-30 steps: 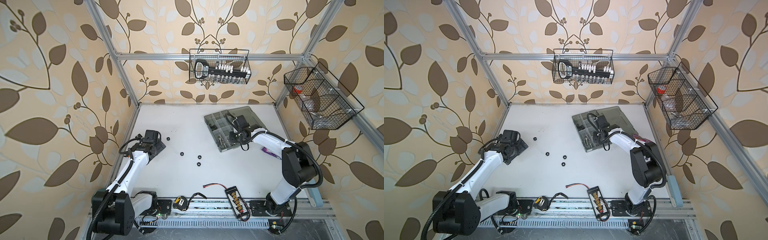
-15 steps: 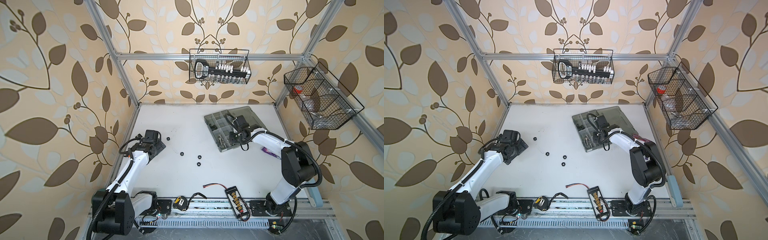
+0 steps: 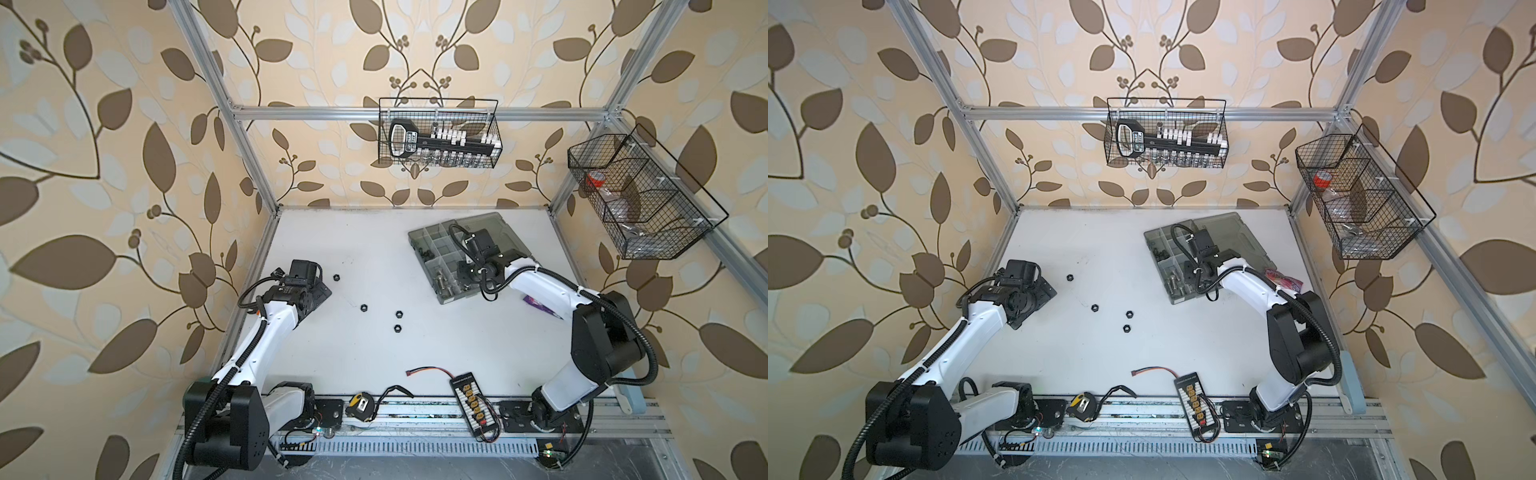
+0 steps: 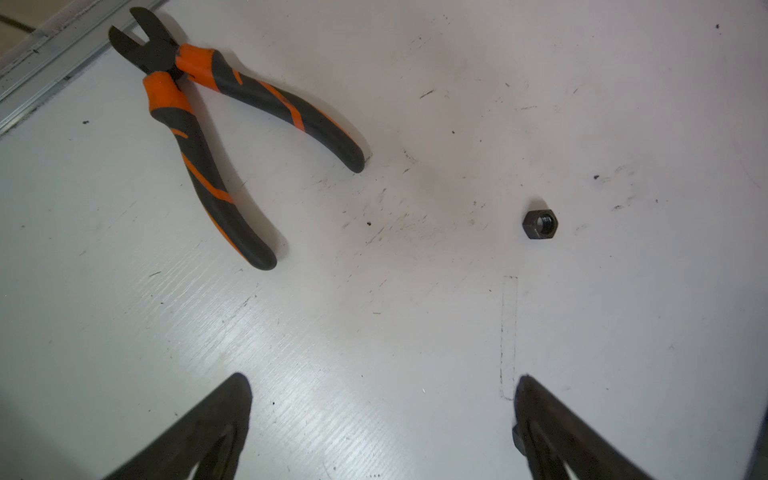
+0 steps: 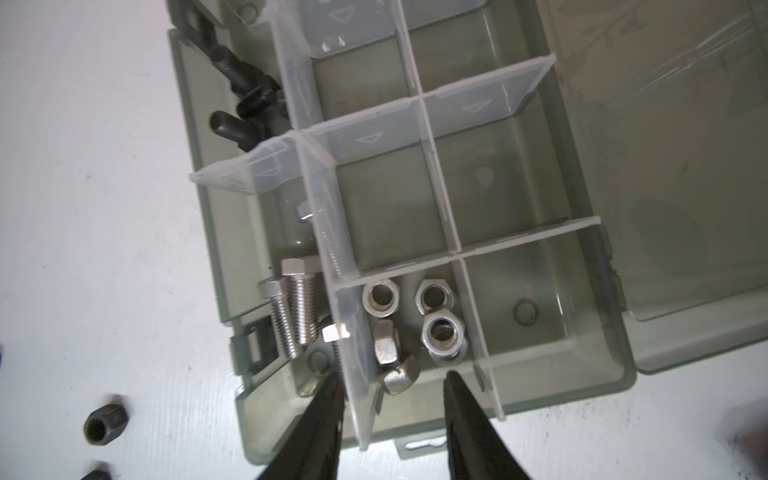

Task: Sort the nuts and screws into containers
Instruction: 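Carry the silver nut into the middle compartment and open the right gripper, then move the right gripper to a black hex nut on the table and grasp it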

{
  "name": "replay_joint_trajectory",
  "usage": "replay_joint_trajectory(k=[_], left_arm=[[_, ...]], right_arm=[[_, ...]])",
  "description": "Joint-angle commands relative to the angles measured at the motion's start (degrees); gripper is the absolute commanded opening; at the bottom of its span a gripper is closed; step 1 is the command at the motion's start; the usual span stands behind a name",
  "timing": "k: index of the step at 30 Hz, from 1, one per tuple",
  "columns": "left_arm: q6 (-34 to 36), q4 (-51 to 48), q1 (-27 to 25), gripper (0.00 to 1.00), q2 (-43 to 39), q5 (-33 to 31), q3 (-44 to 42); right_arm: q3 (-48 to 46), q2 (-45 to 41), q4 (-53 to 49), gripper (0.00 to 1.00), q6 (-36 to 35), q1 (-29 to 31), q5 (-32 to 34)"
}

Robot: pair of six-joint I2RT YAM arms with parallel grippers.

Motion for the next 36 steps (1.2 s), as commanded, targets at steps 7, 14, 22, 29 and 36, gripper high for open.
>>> replay_joint_trajectory(k=[7, 14, 22, 29, 36], left_arm=[[0.61, 0.18, 0.73, 0.99, -0.28, 0.49, 0.82], [0.61, 0.28, 0.76, 0.99, -0.57, 0.67, 0.5], [0.37, 0.36, 0.77, 0.99, -1.17, 0.49, -0.04], [0.65, 0.1, 0.77, 0.99, -1.51, 0.14, -0.2], [0.39, 0.53, 0.75, 0.99, -1.19, 0.67, -0.28]], right_arm=[[3.96, 2.74, -0.56, 0.45, 1.19, 14.56, 3.07], [8.48, 10.98, -1.53, 0.49, 1.79, 25.55, 3.5], [12.4, 18.11, -1.53, 0.56, 2.99, 29.22, 2.36], [13.07, 20.79, -1.62, 0.57, 2.19, 29.04, 2.53], [14.39, 23.08, -1.78, 0.54, 2.29, 28.71, 2.57]])
